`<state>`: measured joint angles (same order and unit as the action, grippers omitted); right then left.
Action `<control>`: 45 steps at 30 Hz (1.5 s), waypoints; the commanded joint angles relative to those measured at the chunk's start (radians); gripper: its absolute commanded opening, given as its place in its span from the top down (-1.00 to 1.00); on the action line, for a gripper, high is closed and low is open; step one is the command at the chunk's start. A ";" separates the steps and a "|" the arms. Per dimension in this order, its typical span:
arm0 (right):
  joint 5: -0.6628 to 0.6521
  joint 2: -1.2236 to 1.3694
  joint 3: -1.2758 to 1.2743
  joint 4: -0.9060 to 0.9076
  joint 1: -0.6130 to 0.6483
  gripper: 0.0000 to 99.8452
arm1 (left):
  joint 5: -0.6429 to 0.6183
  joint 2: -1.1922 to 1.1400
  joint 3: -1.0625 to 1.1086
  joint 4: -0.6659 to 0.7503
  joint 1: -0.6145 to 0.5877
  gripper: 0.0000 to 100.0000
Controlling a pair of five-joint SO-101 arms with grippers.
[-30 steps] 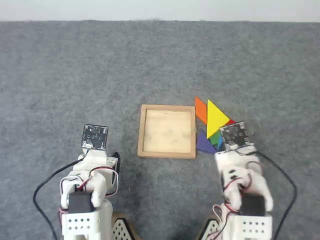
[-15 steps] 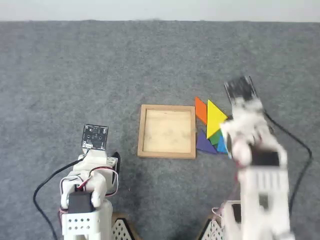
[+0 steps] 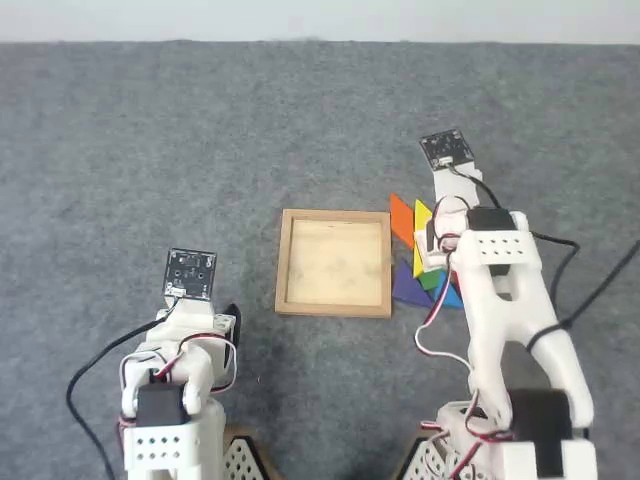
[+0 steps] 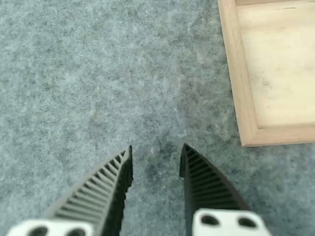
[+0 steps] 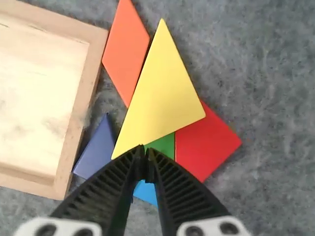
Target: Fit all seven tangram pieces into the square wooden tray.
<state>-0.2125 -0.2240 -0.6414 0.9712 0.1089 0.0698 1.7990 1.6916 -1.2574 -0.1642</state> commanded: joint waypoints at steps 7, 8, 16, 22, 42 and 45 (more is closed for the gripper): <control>0.114 0.128 0.242 0.061 0.022 0.61 | 0.006 0.028 -0.008 -0.009 0.002 0.69; 0.115 0.157 0.270 0.062 0.027 0.59 | 0.006 0.028 -0.008 -0.009 0.002 0.69; 0.104 0.452 0.506 0.070 0.084 0.58 | 0.006 0.028 -0.008 -0.009 0.002 0.69; 0.037 0.562 0.629 0.173 0.054 0.57 | 0.006 0.028 -0.008 -0.009 0.002 0.69; 0.064 0.561 0.588 0.159 0.024 0.33 | 0.006 0.028 -0.008 -0.009 0.002 0.69; 0.068 0.522 0.583 0.159 0.005 0.37 | 0.006 0.028 -0.008 -0.009 0.002 0.69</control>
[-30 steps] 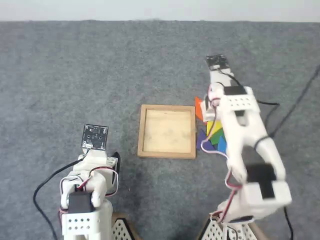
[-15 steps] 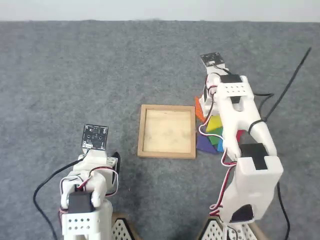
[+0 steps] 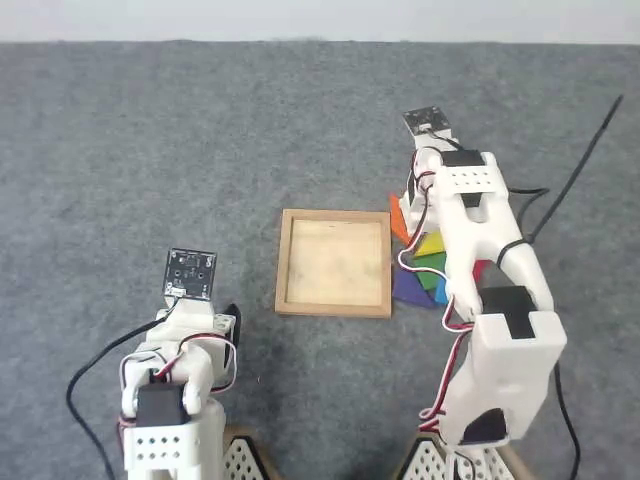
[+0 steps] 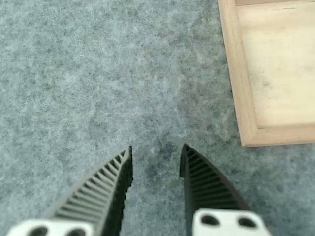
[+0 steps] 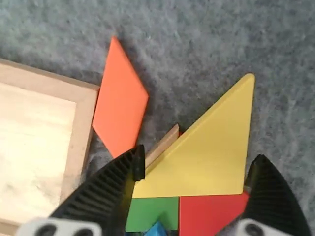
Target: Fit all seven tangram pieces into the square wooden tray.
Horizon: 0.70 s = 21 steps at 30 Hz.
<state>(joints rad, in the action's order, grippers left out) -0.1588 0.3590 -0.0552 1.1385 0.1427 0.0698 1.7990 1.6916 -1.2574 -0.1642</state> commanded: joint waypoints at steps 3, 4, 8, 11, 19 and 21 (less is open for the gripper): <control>0.041 -0.151 -0.011 -0.001 -0.071 0.39 | 0.006 0.028 -0.008 -0.009 0.002 0.69; 0.046 -0.183 -0.026 -0.005 -0.085 0.39 | 0.006 0.028 -0.008 -0.009 0.002 0.69; 0.052 -0.268 -0.150 -0.050 -0.079 0.39 | 0.006 0.028 -0.008 -0.009 0.002 0.69; 0.080 -0.272 -0.233 -0.117 -0.025 0.39 | 0.006 0.028 -0.008 -0.009 0.002 0.69; 0.465 -0.203 -0.199 -0.145 0.010 0.39 | 0.006 0.028 -0.008 -0.009 0.002 0.69; 0.566 -0.171 -0.167 -0.139 -0.005 0.39 | 0.006 0.028 -0.008 -0.009 0.002 0.69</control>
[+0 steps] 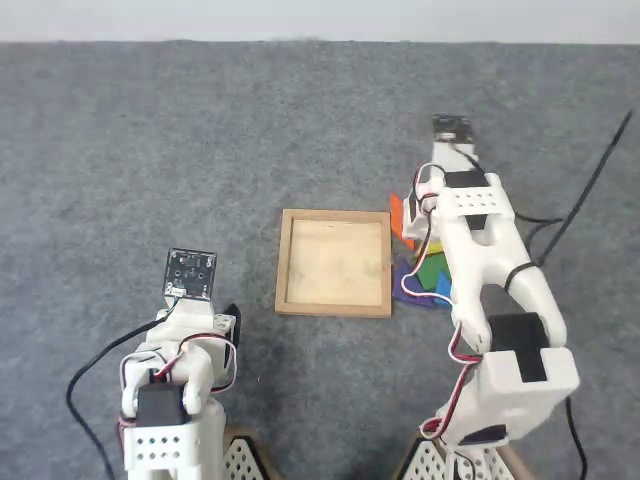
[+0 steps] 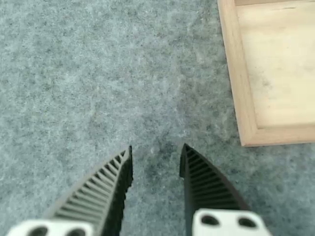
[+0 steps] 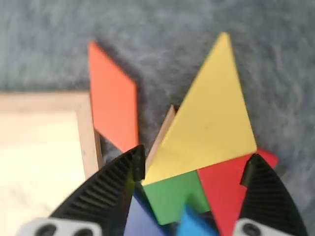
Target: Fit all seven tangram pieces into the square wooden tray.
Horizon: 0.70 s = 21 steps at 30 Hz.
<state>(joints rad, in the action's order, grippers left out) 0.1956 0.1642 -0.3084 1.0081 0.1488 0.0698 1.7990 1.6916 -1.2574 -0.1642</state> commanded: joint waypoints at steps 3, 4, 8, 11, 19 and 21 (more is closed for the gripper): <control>0.249 0.071 0.106 -0.004 -0.047 0.39 | 0.006 0.028 -0.008 -0.009 0.002 0.69; 0.249 0.082 0.106 -0.004 -0.056 0.39 | 0.006 0.028 -0.008 -0.009 0.002 0.69; 0.255 0.105 0.110 0.045 -0.059 0.39 | 0.006 0.028 -0.008 -0.009 0.002 0.69; 0.256 0.104 0.112 0.044 -0.058 0.39 | 0.006 0.028 -0.008 -0.009 0.002 0.69; -0.069 0.114 0.193 0.050 -0.099 0.39 | 0.006 0.028 -0.008 -0.009 0.002 0.69; -0.124 0.114 0.204 0.047 -0.116 0.39 | 0.006 0.028 -0.008 -0.009 0.002 0.69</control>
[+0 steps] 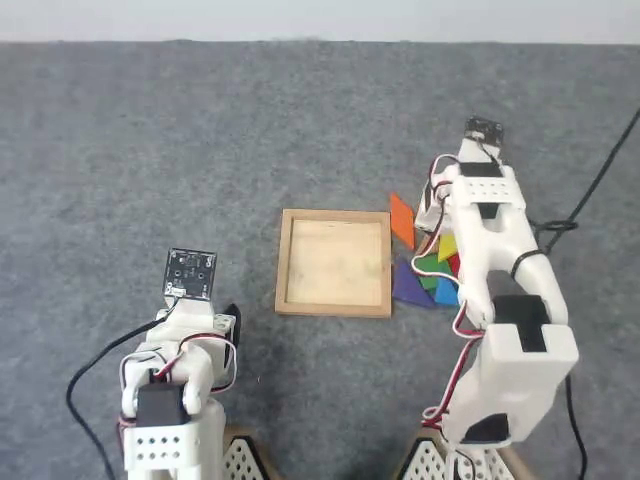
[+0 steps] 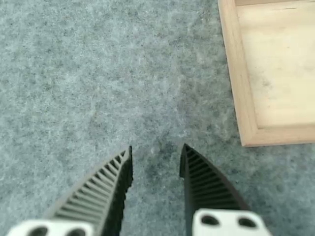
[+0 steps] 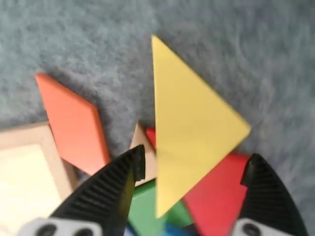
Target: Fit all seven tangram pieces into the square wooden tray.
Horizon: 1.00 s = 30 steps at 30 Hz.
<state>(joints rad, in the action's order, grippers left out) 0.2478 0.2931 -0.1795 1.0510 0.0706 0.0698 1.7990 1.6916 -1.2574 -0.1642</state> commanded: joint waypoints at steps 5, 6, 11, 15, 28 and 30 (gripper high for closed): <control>-0.253 -0.015 0.078 -0.001 -0.042 0.39 | 0.006 0.028 -0.008 -0.009 0.002 0.69; -0.270 -0.015 0.078 -0.001 -0.042 0.39 | 0.006 0.028 -0.008 -0.009 0.002 0.69; -0.302 0.002 0.075 -0.019 -0.041 0.39 | 0.006 0.028 -0.008 -0.009 0.002 0.69; -0.305 0.068 0.114 -0.019 -0.042 0.39 | 0.006 0.028 -0.008 -0.009 0.002 0.69; -0.304 0.151 0.192 0.022 -0.041 0.39 | 0.006 0.028 -0.008 -0.009 0.002 0.69; -0.305 0.150 0.196 0.022 -0.041 0.39 | 0.006 0.028 -0.008 -0.009 0.002 0.69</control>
<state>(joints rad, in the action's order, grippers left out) -0.0453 0.4634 -0.0430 1.0633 0.0338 0.0698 1.7990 1.6916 -1.2574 -0.1642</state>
